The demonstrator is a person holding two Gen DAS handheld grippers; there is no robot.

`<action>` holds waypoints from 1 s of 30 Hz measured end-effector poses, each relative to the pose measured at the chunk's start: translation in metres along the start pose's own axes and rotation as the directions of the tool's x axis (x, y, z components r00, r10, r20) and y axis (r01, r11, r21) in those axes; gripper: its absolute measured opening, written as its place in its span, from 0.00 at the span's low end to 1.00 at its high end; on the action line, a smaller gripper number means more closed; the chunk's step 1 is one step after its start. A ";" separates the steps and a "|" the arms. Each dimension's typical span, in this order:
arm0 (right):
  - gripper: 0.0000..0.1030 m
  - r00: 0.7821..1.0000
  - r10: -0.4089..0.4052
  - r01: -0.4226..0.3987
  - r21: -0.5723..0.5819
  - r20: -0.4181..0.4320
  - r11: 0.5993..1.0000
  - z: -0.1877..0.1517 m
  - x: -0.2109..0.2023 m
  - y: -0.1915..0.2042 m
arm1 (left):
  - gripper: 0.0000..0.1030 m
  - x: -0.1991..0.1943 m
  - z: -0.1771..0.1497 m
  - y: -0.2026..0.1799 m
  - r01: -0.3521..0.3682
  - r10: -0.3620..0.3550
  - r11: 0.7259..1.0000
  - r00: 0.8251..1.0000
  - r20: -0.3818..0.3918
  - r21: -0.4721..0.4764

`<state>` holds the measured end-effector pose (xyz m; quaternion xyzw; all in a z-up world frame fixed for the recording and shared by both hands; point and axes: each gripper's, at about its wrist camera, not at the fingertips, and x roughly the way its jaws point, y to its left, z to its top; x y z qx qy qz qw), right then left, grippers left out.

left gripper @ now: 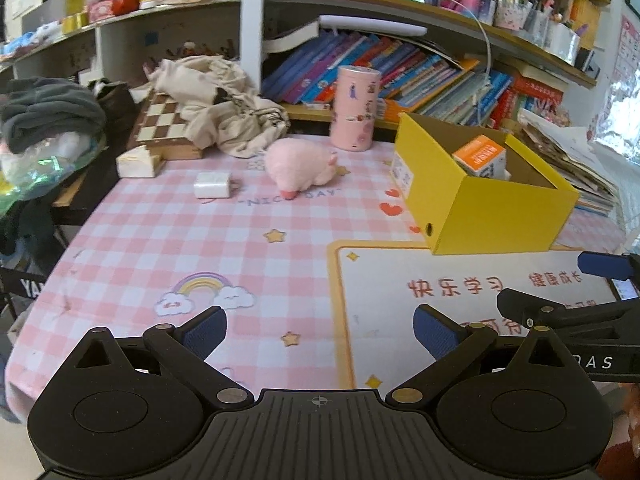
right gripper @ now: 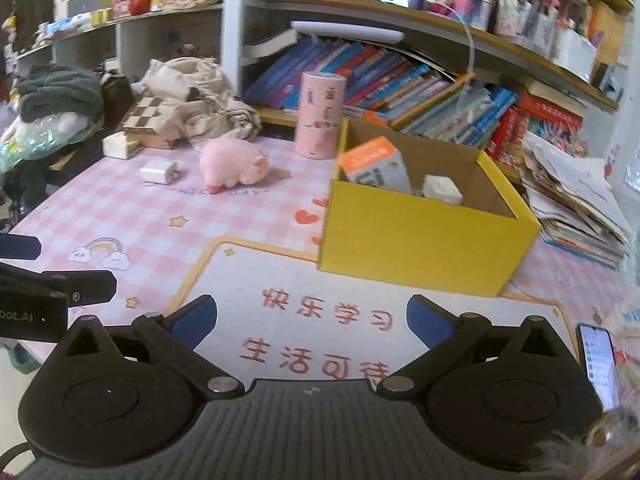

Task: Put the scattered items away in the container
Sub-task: 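Move the right tool toward the pink plush pig and the left tool toward the white charger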

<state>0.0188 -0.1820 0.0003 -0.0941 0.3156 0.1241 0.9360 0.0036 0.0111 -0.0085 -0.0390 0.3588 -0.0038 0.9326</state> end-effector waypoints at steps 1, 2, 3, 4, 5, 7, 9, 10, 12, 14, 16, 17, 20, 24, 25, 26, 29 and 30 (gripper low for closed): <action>1.00 1.000 0.009 -0.009 -0.011 0.004 1.000 0.001 0.000 0.004 | 0.98 -0.002 -0.001 0.003 -0.010 0.010 1.000 1.000 0.003 -0.005; 1.00 1.000 0.017 -0.017 -0.023 0.006 1.000 0.002 0.001 0.009 | 0.98 -0.004 -0.001 0.007 -0.019 0.019 1.000 1.000 0.005 -0.010; 1.00 1.000 0.025 -0.025 -0.034 0.008 0.999 0.004 0.001 0.013 | 0.99 -0.005 -0.002 0.010 -0.029 0.029 0.999 1.000 0.007 -0.016; 1.00 0.999 0.031 -0.031 -0.044 0.010 0.999 0.005 0.001 0.017 | 0.99 -0.007 -0.002 0.013 -0.036 0.036 0.999 0.999 0.008 -0.022; 1.00 0.999 0.037 -0.036 -0.054 0.012 0.998 0.006 0.002 0.021 | 0.99 -0.007 -0.002 0.016 -0.042 0.042 0.999 0.999 0.008 -0.029; 1.00 0.999 0.049 -0.047 -0.063 0.016 0.997 0.008 0.002 0.025 | 0.99 -0.009 -0.003 0.021 -0.053 0.053 0.998 0.999 0.007 -0.040; 1.00 0.998 0.058 -0.057 -0.067 0.018 0.996 0.010 0.003 0.029 | 0.99 -0.010 -0.003 0.025 -0.062 0.062 0.997 0.998 0.006 -0.048; 1.00 0.998 0.061 -0.059 -0.069 0.019 0.996 0.010 0.003 0.030 | 0.99 -0.010 -0.003 0.026 -0.063 0.063 0.997 0.998 0.006 -0.051; 1.00 0.998 0.063 -0.061 -0.073 0.019 0.995 0.012 0.004 0.032 | 0.99 -0.010 -0.003 0.029 -0.067 0.068 0.996 0.998 0.009 -0.056; 1.00 0.998 0.067 -0.065 -0.081 0.018 0.995 0.012 0.005 0.035 | 0.99 -0.011 -0.003 0.031 -0.075 0.076 0.995 0.997 0.019 -0.064; 1.00 0.997 0.076 -0.074 -0.090 0.015 0.993 0.013 0.008 0.038 | 0.99 -0.011 -0.004 0.034 -0.082 0.084 0.994 0.996 0.029 -0.075; 1.00 0.997 0.082 -0.080 -0.093 0.014 0.992 0.013 0.009 0.039 | 0.99 -0.011 -0.004 0.036 -0.086 0.088 0.993 0.996 0.026 -0.083; 1.00 0.995 0.098 -0.097 -0.103 0.009 0.990 0.013 0.013 0.043 | 0.99 -0.008 -0.005 0.042 -0.098 0.100 0.990 0.995 0.018 -0.104; 1.00 0.993 0.120 -0.117 -0.133 0.015 0.984 0.016 0.020 0.050 | 0.99 -0.002 -0.003 0.049 -0.118 0.120 0.985 0.993 0.011 -0.123; 1.00 0.992 0.126 -0.122 -0.140 0.018 0.983 0.017 0.023 0.052 | 0.99 0.000 -0.001 0.051 -0.122 0.124 0.985 0.992 0.009 -0.124; 1.00 0.992 0.129 -0.125 -0.143 0.018 0.982 0.019 0.026 0.053 | 0.99 0.003 0.000 0.053 -0.126 0.128 0.984 0.992 0.007 -0.125; 1.00 0.990 0.137 -0.133 -0.148 0.014 0.980 0.024 0.038 0.055 | 0.99 0.011 0.005 0.059 -0.139 0.140 0.982 0.990 0.001 -0.126; 1.00 0.990 0.139 -0.136 -0.149 0.010 0.979 0.027 0.043 0.056 | 0.99 0.014 0.007 0.061 -0.143 0.144 0.982 0.990 0.000 -0.127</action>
